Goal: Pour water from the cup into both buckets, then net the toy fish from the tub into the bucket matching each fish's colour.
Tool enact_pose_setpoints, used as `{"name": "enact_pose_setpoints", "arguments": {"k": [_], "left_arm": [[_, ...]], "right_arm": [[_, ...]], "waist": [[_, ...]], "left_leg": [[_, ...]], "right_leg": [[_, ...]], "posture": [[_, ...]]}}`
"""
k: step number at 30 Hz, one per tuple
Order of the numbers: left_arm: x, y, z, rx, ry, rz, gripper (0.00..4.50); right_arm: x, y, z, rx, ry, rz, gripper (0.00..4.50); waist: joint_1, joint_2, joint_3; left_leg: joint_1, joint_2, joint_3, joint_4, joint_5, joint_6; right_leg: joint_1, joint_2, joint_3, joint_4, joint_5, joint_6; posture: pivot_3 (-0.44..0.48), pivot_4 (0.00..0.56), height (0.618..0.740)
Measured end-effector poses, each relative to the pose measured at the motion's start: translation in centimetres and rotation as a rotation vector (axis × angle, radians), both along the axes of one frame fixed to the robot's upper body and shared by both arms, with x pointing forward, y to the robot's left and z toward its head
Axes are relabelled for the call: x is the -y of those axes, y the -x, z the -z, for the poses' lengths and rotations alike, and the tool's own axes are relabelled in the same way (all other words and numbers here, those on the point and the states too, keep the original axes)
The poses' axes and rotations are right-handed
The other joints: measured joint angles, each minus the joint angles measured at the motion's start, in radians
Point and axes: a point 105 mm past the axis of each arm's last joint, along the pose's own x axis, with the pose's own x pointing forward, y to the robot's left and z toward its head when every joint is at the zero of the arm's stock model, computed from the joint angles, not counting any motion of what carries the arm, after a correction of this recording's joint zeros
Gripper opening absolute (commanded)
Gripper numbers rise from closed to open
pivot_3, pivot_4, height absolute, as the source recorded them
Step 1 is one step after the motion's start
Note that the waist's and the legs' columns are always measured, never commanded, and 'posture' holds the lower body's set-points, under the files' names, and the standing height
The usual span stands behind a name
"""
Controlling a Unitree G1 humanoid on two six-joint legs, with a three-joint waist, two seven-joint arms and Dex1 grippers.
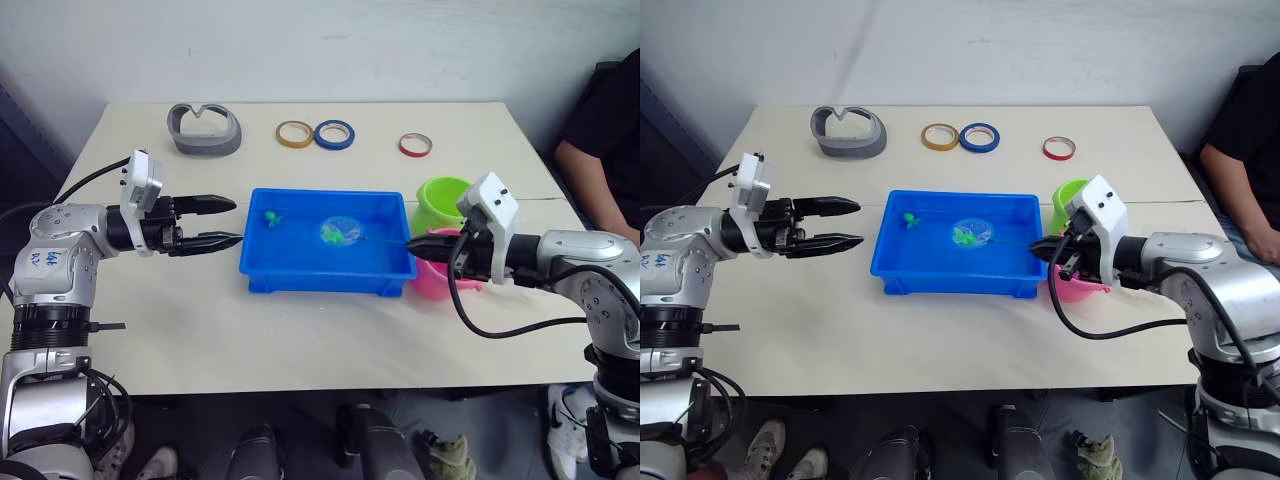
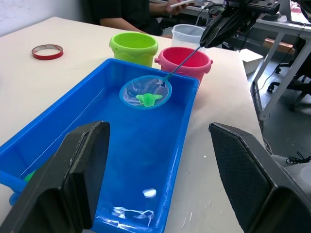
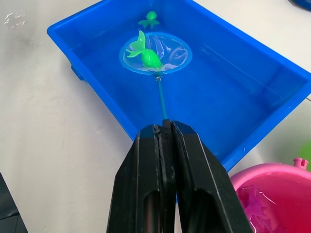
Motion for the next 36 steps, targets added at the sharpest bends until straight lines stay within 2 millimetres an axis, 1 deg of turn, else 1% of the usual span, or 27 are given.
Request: {"name": "enact_pose_setpoints", "arguments": {"k": [6, 9, 13, 17, 20, 23, 26, 28, 32, 34, 36], "left_arm": [[-0.1, -0.3, -0.1, 0.003, 0.004, -0.009, 3.60], [0.1, -0.4, -0.4, 0.022, 0.006, -0.002, 3.60], [0.5, -1.0, -0.6, 0.036, 0.014, 0.005, 3.60], [1.3, -1.6, -0.3, 0.034, 0.019, 0.027, 3.60], [1.5, -1.8, 0.0, 0.027, 0.026, 0.030, 3.60], [2.0, -2.0, -0.4, 0.041, 0.033, 0.051, 3.60], [2.0, -2.2, -0.3, 0.043, 0.029, 0.052, 3.60], [2.1, -2.2, -0.1, 0.039, 0.026, 0.058, 3.60], [2.1, -2.3, 0.2, 0.028, 0.029, 0.054, 3.60], [2.0, -2.3, 0.2, 0.026, 0.030, 0.053, 3.60], [2.0, -2.4, 0.2, 0.028, 0.030, 0.054, 3.60]], "right_arm": [[0.1, 0.0, -0.2, 0.011, 0.000, 0.006, 0.00], [0.9, -0.1, -0.7, 0.038, -0.005, 0.036, 0.00], [3.1, -0.4, -2.8, 0.124, 0.009, 0.124, 0.00], [7.1, -1.2, -4.5, 0.185, 0.062, 0.262, 0.00], [9.0, -1.6, -5.0, 0.213, 0.101, 0.327, 0.00], [10.7, -2.2, -5.5, 0.260, 0.167, 0.385, 0.00], [11.6, -2.9, -5.3, 0.304, 0.275, 0.425, 0.00], [12.2, -3.2, -4.6, 0.349, 0.416, 0.443, 0.00], [12.7, -3.5, -3.2, 0.401, 0.595, 0.441, 0.00], [13.1, -3.4, -2.5, 0.437, 0.719, 0.439, 0.00], [13.1, -3.4, -2.3, 0.479, 0.792, 0.434, 0.00]], "waist": [[0.001, 0.000, 0.000], [0.001, 0.000, 0.000], [0.002, 0.000, 0.000], [0.003, 0.000, 0.000], [-0.002, 0.000, 0.000], [-0.002, 0.000, 0.000], [-0.003, 0.000, 0.000], [-0.001, 0.000, 0.000], [0.000, 0.000, 0.000], [0.000, 0.000, 0.000], [0.000, 0.000, 0.000]], "left_leg": [[0.000, 0.000, 0.000, 0.000, 0.000, 0.000], [-0.001, 0.000, 0.000, 0.000, 0.000, 0.000], [-0.001, 0.000, 0.000, 0.000, 0.000, 0.001], [-0.001, -0.001, 0.002, -0.001, -0.001, 0.001], [-0.001, 0.000, 0.002, -0.001, -0.001, 0.001], [0.000, 0.000, 0.003, -0.001, 0.000, 0.001], [0.001, 0.000, 0.003, -0.001, 0.000, 0.000], [0.000, 0.000, 0.004, -0.001, 0.000, 0.000], [-0.001, 0.000, 0.004, -0.001, 0.000, 0.000], [-0.001, 0.000, 0.005, -0.001, 0.000, 0.000], [-0.001, 0.000, 0.005, -0.001, 0.000, 0.000]], "right_leg": [[0.000, 0.000, 0.000, 0.000, 0.000, 0.000], [0.000, 0.000, 0.000, -0.001, 0.000, 0.000], [0.000, 0.000, 0.000, -0.001, 0.000, 0.000], [0.000, 0.000, -0.001, -0.002, 0.000, 0.001], [0.000, 0.000, 0.000, -0.002, 0.000, 0.001], [0.000, 0.000, 0.000, -0.002, 0.000, 0.001], [0.000, 0.000, 0.000, -0.002, 0.000, 0.001], [0.000, 0.000, 0.000, -0.002, 0.000, 0.001], [-0.001, 0.000, 0.000, -0.002, 0.000, 0.001], [-0.001, 0.000, 0.000, -0.003, 0.000, 0.001], [-0.001, 0.000, 0.000, -0.002, 0.000, 0.001]], "posture": [[0.000, 0.150, 0.727], [0.000, 0.150, 0.727], [0.000, 0.150, 0.727], [0.000, 0.150, 0.727], [0.000, 0.150, 0.727], [0.000, 0.150, 0.727], [0.000, 0.150, 0.727], [0.000, 0.150, 0.727], [0.000, 0.150, 0.727], [0.000, 0.150, 0.727], [0.000, 0.150, 0.727]]}}
